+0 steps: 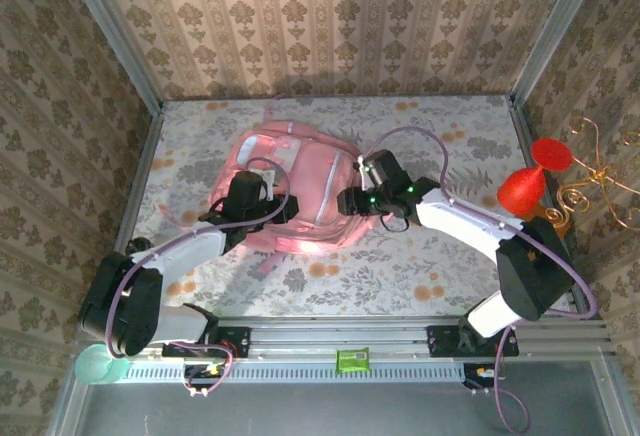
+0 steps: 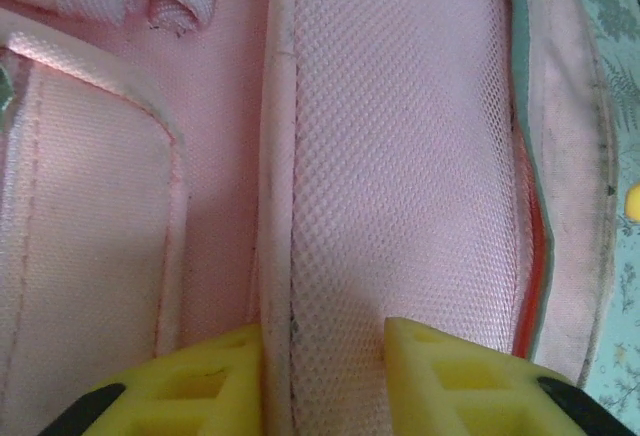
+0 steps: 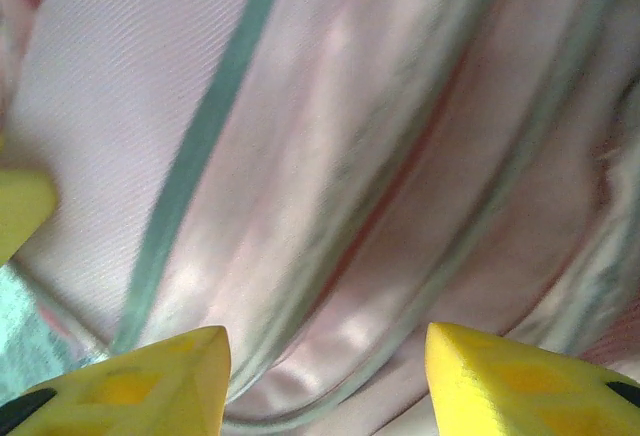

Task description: Pack the student bag

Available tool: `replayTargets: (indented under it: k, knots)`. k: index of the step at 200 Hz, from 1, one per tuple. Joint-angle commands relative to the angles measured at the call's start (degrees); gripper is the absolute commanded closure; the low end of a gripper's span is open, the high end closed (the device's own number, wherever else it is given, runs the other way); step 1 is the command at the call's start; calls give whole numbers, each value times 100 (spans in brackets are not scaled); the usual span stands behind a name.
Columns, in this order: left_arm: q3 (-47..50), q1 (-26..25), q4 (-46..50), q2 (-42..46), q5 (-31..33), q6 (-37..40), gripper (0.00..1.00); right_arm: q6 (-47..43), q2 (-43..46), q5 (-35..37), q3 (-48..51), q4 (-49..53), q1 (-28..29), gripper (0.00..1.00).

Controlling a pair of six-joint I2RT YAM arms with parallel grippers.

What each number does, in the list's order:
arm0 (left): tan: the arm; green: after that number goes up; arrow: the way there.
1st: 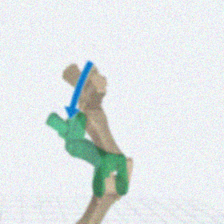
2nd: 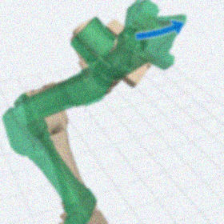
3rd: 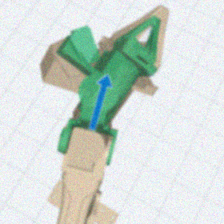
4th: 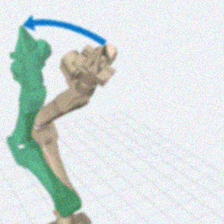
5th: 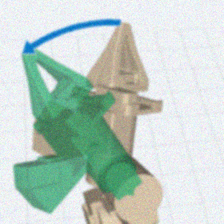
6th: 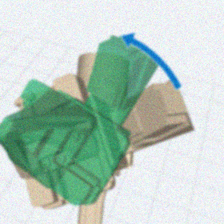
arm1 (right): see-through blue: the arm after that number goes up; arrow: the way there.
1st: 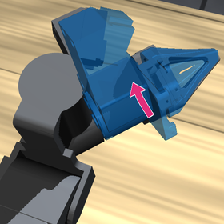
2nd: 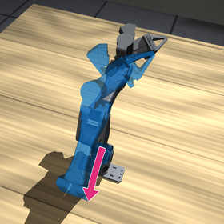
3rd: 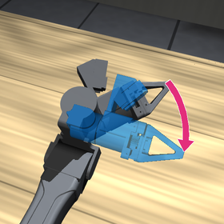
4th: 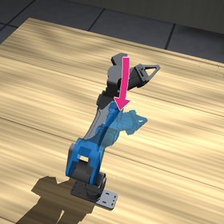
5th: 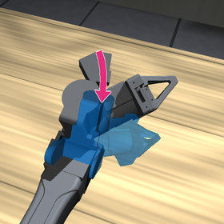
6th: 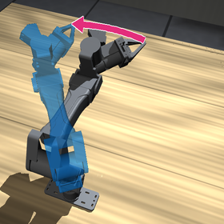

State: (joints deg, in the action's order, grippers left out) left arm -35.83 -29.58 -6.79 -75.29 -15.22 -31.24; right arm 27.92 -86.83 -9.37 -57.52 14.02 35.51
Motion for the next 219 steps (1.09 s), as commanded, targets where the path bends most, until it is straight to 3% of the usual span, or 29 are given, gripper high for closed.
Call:
replayTargets:
  k: [1,56,112,219]
  knots:
    - [162,-91,-222,7,-201,-164,77,519,237,308,316,-814,512,45]
    - [237,-144,-203,161,-148,-207,100,1598,-218,1545,507,-1770,1812,43]
    - [165,-153,-139,261,-339,-265,100,2438,-729,2523,301,-1613,2167,41]
    - [138,-239,-158,387,-394,-278,100,2668,-1690,3012,-392,-1473,2311,37]
